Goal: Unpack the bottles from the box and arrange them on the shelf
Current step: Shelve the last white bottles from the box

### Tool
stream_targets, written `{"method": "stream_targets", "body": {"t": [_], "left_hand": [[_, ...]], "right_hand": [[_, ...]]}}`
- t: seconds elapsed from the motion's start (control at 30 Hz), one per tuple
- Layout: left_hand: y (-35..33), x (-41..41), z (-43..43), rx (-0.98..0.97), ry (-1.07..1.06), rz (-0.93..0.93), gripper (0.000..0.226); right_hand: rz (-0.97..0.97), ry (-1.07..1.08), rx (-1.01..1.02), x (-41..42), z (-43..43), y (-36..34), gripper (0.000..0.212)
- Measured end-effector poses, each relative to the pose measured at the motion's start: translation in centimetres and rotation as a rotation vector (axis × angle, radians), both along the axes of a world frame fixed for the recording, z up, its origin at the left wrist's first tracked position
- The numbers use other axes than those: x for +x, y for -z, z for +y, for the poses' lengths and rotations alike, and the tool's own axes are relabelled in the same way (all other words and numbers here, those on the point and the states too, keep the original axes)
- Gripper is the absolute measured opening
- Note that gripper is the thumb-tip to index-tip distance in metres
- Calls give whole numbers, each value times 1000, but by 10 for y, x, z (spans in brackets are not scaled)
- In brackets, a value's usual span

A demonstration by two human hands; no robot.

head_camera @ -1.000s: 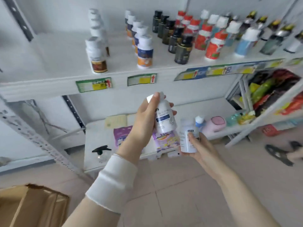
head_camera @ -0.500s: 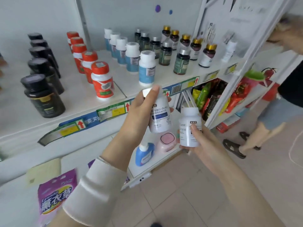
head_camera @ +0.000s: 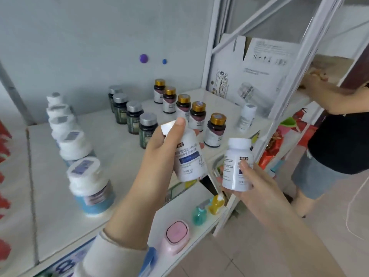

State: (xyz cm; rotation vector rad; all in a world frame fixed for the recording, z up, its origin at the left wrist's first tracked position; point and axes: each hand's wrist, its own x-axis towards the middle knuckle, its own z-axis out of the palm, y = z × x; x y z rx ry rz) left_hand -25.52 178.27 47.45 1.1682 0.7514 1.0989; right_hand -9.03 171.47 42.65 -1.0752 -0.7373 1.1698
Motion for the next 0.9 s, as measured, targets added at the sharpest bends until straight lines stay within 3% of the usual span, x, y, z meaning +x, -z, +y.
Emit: {"method": "stream_targets", "body": {"t": [0.13, 0.37, 0.5, 0.6, 0.8, 0.9], "left_hand": [[-6, 48, 31, 32, -67, 27, 52], [-43, 149, 84, 162, -241, 92, 20], [-67, 194, 135, 247, -308, 205, 24], [-76, 215, 178, 299, -355, 380, 32], [-58, 223, 271, 213, -401, 625, 38], [-48, 224, 310, 203, -421, 831, 40]], "right_hand": [[-38, -57, 24, 54, 39, -12, 38], [-235, -208, 179, 165, 120, -68, 53], [-293, -310, 225, 217, 174, -96, 39], [-314, -357, 236, 237, 219, -99, 47], [-460, -428, 175, 248, 302, -67, 35], [-535, -474, 133, 244, 335, -54, 49]]}}
